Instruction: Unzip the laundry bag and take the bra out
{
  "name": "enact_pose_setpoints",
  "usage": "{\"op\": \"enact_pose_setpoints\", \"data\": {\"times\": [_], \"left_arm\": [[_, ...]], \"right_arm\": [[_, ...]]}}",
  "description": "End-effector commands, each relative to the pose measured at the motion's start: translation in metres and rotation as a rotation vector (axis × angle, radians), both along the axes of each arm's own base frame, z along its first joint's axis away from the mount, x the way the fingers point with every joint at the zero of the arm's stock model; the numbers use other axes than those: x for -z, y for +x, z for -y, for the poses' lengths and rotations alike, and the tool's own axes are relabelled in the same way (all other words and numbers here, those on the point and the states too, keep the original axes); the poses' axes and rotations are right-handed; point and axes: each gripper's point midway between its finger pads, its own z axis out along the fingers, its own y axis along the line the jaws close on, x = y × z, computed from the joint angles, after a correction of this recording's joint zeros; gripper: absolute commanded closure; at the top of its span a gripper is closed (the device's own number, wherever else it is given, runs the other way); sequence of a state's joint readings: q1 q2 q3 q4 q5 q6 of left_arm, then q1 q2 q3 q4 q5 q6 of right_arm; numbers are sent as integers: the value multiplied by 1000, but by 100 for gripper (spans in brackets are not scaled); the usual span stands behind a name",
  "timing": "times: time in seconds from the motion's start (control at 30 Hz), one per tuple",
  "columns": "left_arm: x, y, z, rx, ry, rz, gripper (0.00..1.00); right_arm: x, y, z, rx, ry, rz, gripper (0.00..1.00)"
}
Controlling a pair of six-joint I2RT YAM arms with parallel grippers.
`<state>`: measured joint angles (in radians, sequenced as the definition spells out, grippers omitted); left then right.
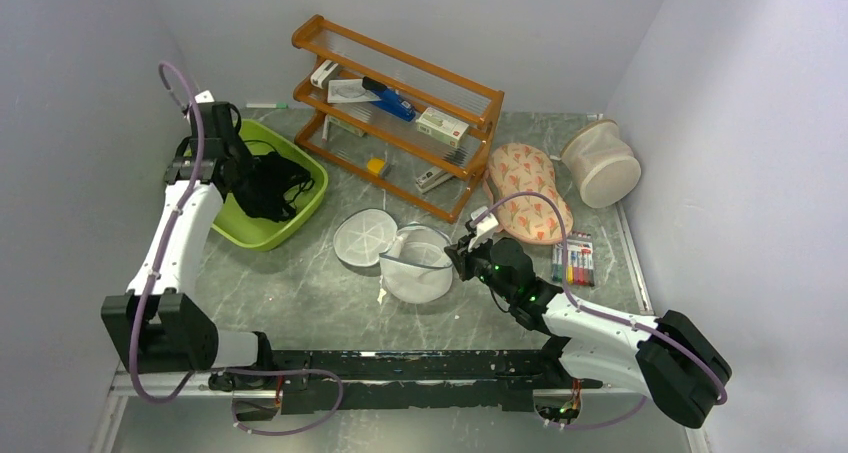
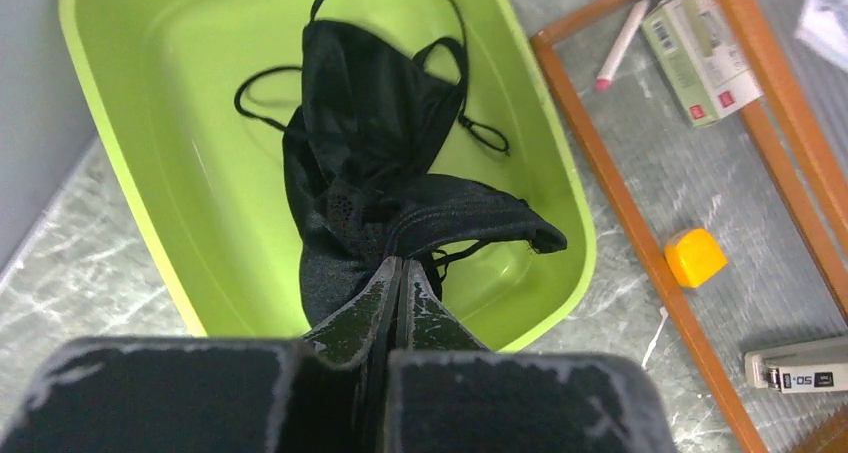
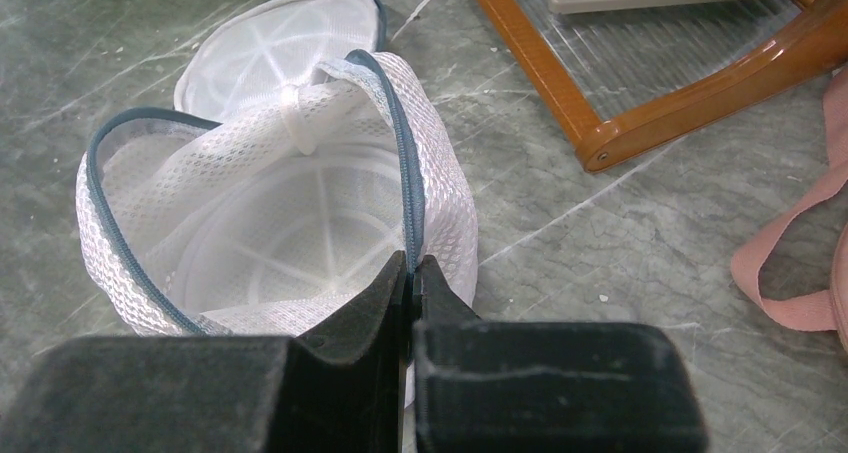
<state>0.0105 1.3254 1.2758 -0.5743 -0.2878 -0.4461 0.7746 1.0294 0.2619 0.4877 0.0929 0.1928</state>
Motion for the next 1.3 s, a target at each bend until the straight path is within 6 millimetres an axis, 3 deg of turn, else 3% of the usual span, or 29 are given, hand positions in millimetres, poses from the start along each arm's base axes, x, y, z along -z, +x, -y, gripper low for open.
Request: {"op": "enact_pose_setpoints", "data": {"times": [0.0,0.17,0.27,0.37,0.53,0.8,1.03,1.13,1.27], "left_arm": [[33,13,-9,-51,-143,-8,93],[80,27,-13,-9,-242,-86,93],[108,25,-26,-17,-316,-128,93],[119,22,-33,11,-398,-141,93],[105,25,-26,91,-407,-51,90],[89,23,-28,97,-370,-4,59],[71,18,-29,101,-332,56,23],[63,17,-26,125,-322,87,16],[52,18,-8,204,-306,121,10]], "right_arm": [[-10,3,-5,-10,7,22,100],[-10,3,-3,-1,5,25,100],[-9,3,-3,-4,5,23,100],[-9,3,-4,-5,3,20,100],[-7,3,-6,-13,1,16,100],[-7,2,-6,-14,5,19,100],[-6,2,-7,-20,3,15,100],[-6,2,-7,-20,5,16,100],[-6,2,-8,-23,5,13,100]]}}
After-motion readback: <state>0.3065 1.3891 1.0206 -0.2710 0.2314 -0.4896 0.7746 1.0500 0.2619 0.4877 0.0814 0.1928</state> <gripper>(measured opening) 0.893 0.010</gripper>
